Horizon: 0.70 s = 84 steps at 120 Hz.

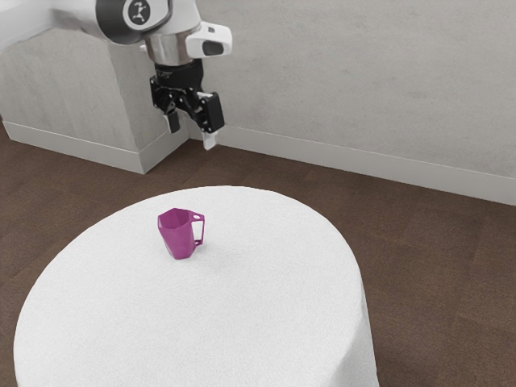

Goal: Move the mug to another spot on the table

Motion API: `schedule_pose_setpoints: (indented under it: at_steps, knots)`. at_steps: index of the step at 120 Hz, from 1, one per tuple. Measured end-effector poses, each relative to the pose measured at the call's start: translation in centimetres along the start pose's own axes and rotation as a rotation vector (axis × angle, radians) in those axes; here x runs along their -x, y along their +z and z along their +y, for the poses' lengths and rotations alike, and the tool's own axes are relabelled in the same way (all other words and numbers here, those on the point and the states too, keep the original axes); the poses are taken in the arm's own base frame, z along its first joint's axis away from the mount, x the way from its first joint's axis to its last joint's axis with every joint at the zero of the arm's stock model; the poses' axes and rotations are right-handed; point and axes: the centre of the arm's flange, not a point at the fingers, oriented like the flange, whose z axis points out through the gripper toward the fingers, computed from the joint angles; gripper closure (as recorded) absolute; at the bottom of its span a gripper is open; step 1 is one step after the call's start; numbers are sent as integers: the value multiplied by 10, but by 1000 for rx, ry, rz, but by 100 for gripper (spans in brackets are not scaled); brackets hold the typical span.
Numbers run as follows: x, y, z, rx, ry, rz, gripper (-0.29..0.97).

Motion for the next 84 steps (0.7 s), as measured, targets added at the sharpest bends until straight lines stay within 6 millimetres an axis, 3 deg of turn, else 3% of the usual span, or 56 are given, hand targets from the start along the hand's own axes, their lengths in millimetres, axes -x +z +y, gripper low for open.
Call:
schedule_pose_setpoints:
  at_steps: [14, 24, 42, 51, 62, 73, 84]
  knots:
    - [-3, 5, 0, -14, 1, -6, 0]
    - [-19, 41, 3, -37, 8, -74, 0]
    - [-62, 118, -69, -41, -17, -168, 0]
    - [-76, 149, -81, -32, 38, -186, 0]
    - [-86, 172, -86, -23, 127, -181, 0]
    - [-95, 222, -113, 9, 176, -204, 0]
    - [-101, 249, -127, 24, 252, -190, 0]
